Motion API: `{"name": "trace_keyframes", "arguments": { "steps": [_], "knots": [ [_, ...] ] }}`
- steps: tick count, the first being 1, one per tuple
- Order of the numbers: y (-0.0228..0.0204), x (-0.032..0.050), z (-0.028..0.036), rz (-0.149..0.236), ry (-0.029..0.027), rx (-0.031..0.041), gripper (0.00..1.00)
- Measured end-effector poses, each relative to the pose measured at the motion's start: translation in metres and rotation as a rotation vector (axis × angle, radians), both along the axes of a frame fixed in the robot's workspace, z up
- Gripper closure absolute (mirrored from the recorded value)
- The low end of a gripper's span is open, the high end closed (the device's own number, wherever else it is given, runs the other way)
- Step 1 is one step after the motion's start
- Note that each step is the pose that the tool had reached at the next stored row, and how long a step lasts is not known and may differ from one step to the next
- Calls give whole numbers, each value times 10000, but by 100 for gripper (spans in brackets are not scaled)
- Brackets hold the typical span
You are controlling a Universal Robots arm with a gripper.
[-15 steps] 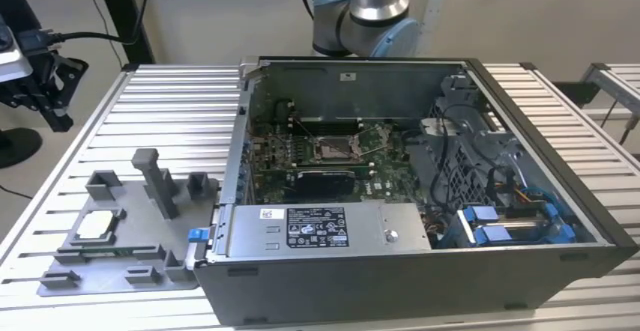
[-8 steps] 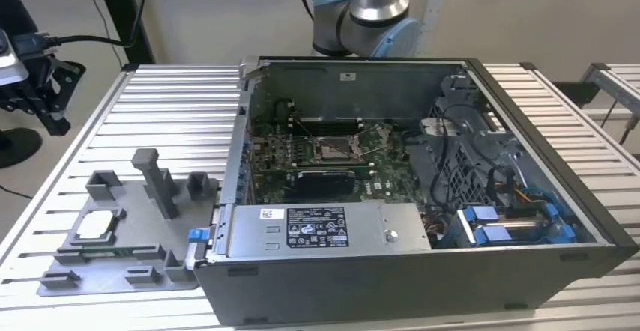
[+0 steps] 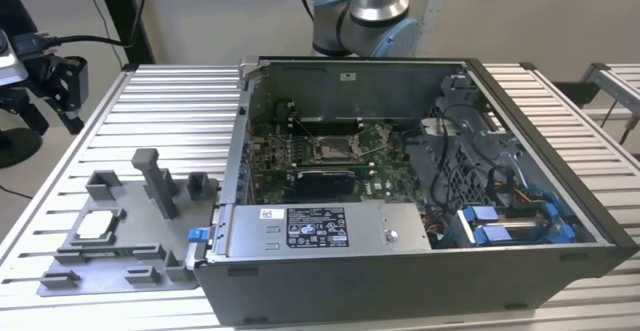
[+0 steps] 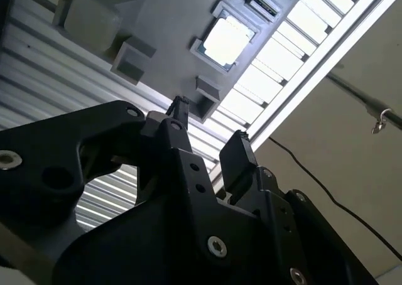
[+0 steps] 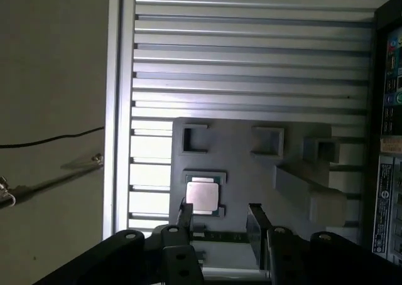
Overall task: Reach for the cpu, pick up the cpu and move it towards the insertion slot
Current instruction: 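Reach for the cpu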
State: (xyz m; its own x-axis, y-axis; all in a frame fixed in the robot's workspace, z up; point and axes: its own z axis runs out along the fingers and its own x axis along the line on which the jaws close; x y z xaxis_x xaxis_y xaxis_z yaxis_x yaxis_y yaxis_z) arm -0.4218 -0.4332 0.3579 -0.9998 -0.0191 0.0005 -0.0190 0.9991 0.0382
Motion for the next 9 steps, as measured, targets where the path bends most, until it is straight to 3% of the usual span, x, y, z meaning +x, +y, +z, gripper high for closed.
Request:
{"name": "trace_keyframes", "arguments": {
  "steps": [6,7,9],
  "knots": [
    [0,0,0,1,0,0,100],
    [0,-1,0,1,0,0,0],
    [0,-1,0,1,0,0,0]
  ]
}}
